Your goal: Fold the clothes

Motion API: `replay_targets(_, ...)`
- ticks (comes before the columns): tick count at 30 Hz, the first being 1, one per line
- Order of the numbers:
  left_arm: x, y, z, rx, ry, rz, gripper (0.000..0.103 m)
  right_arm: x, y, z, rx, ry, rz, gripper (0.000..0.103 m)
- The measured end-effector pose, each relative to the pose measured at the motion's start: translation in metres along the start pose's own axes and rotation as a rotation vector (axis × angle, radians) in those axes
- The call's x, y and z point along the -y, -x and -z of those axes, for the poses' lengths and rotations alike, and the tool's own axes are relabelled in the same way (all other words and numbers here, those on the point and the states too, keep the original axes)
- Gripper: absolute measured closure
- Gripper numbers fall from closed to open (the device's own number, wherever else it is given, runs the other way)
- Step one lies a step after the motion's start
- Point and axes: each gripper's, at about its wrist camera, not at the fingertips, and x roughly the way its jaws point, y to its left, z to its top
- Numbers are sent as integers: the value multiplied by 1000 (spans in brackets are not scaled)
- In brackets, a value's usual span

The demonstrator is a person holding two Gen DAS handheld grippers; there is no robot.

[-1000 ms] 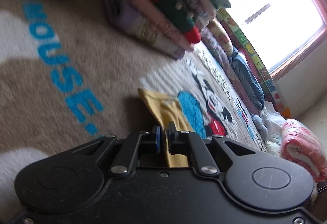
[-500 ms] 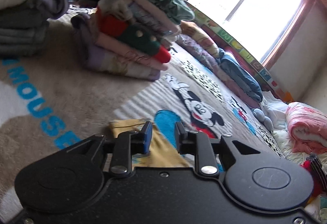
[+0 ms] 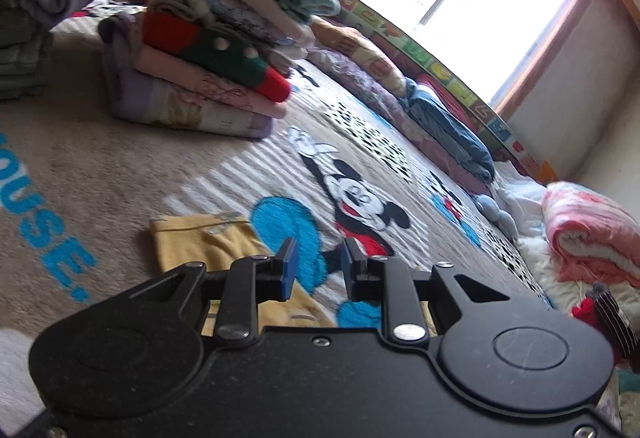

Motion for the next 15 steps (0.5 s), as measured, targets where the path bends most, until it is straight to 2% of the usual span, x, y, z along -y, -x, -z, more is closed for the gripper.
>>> replay_targets(5,27,1,4,-26,-84,54,83,12,-2,6,13,-97,-27,72)
replay_targets(8,44,-2,6,-54,-121,87,83,15,1,10,29,-156,-70,83)
replay_targets(10,55,-6,5,-74,-131,114,82,20,3,14,52,-198,-93,84)
replay_targets(13,68,-20,1,-122,-105,157,74,27,6,20,83,-256,-126,84)
replay_targets(15,77,-40,0,-188,-120,164,66,31,7,25,101,-285,-144,85)
